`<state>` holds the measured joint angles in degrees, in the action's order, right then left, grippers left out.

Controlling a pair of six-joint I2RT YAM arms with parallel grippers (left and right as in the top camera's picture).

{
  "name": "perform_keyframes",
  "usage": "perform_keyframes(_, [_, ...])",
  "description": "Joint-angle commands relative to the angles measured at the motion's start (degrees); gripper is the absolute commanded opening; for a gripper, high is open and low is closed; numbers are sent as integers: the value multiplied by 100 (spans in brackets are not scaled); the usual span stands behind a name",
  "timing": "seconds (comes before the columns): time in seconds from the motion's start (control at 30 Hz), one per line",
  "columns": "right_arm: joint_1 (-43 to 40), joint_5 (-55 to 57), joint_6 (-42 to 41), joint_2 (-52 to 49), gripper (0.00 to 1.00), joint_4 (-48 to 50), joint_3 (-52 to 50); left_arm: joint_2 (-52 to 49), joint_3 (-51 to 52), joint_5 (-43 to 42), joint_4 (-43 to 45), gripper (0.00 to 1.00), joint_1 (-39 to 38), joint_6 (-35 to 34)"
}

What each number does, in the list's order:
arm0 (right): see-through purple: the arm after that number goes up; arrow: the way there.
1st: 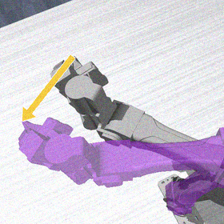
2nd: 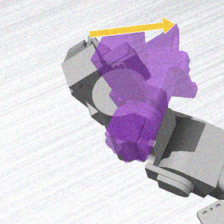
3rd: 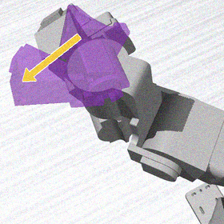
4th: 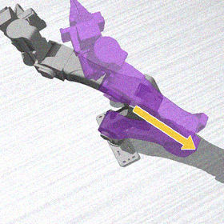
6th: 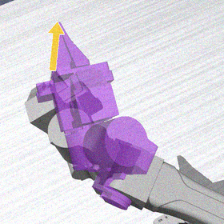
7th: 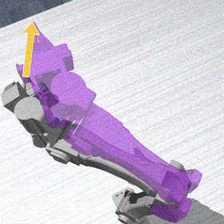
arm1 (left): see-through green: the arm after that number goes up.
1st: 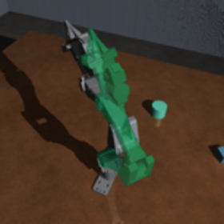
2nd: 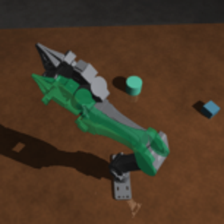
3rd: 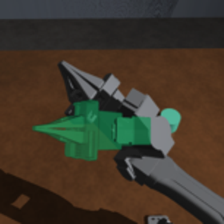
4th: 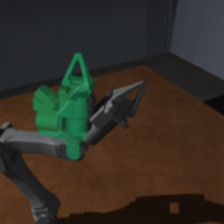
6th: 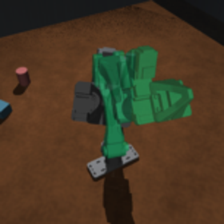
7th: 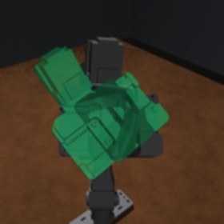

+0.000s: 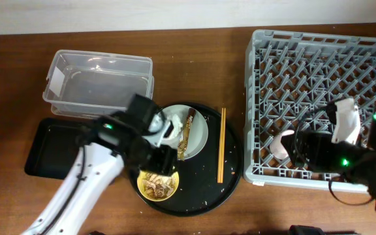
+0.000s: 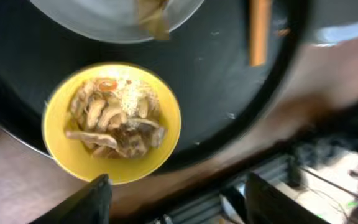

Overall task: Sort waste into correct bins and load items into the dishwasher rack
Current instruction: 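Place the blue cup upside down in the dish rack with the right gripper, then grasp the yellow bowl with the left gripper and dump scraps onto black tray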

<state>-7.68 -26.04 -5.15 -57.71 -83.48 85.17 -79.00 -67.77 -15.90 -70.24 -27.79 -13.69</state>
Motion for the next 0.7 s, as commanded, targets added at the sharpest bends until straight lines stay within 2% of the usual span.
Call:
perform_keyframes(0.0, [55, -46, 2, -57, 83, -109, 13, -26, 1266, 1023, 852, 63, -990, -1569])
perform_keyframes(0.1, [55, -46, 2, -111, 83, -127, -66, -26, 2146, 1141, 2192, 53, -1521, -1808])
perform_keyframes(0.17, [55, -50, 2, -188, 82, -140, -66, -37, 2365, 1281, 2553, 44, -1685, -1808])
perform_keyframes(0.33, [55, -50, 2, -396, 81, -219, -66, -188, 2376, 1939, 2664, 19, -1982, -1801])
perform_keyframes(0.5, [55, -48, 2, -503, 80, -269, -66, -774, 2380, 2024, 2953, 18, -2194, -1797])
perform_keyframes(0.57, [55, -48, 4, -503, 79, -271, -66, -844, 2365, 2026, 2883, 0, -2192, -1797])
perform_keyframes(0.67, [55, -33, 4, -503, 79, -269, -66, -710, 1950, 2022, 2406, 0, -2192, -1803])
